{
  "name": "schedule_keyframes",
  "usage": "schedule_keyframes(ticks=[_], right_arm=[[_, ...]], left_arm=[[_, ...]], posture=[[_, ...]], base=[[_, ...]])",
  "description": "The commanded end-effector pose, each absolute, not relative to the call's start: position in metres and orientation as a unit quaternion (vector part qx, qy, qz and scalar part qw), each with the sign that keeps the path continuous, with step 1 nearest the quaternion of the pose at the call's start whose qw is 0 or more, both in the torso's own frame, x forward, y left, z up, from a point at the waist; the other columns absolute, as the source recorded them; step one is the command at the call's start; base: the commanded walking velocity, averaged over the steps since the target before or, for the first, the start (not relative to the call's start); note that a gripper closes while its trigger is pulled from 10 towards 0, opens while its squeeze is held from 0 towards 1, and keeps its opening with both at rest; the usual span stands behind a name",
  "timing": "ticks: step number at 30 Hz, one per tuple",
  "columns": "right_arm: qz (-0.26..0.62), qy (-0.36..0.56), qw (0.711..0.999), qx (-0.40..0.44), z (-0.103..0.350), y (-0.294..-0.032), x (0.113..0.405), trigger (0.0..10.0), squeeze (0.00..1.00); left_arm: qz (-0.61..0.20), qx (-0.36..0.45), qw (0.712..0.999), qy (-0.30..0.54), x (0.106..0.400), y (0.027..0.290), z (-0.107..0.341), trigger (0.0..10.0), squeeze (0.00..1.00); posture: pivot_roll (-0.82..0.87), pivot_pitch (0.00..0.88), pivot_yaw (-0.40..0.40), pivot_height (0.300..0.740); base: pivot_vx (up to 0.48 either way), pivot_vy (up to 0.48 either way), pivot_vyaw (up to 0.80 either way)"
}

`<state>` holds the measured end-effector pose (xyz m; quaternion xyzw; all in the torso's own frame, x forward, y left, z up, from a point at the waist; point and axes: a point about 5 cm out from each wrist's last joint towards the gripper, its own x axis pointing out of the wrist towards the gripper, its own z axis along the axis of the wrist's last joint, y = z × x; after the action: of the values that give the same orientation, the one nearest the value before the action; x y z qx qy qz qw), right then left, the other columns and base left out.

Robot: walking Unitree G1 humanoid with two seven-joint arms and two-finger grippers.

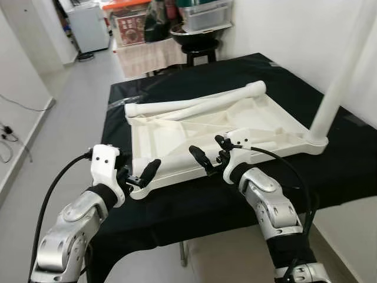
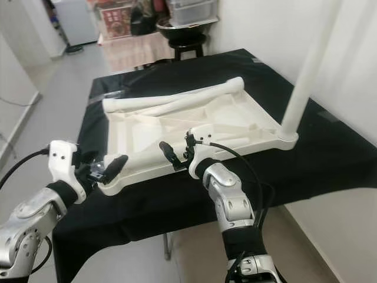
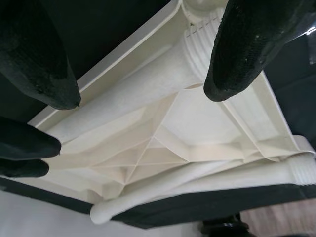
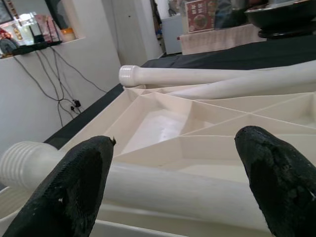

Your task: Building children table

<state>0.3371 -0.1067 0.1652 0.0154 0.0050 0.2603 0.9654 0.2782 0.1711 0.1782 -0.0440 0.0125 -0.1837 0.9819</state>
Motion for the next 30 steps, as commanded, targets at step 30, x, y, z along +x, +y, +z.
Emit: schedule_keyframes(ticks=[30], right_arm=[[0.27, 0.005, 0.963, 0.002, 0.167, -0.097, 0.335, 10.0, 0.0]], left_arm=[[-0.078, -0.103, 0.974, 0.187, 0.297, 0.206, 0.163, 10.0, 0.0]], posture=[[-0.06, 0.049, 0.125, 0.74]], base=[[0.0, 0.0, -0.05]])
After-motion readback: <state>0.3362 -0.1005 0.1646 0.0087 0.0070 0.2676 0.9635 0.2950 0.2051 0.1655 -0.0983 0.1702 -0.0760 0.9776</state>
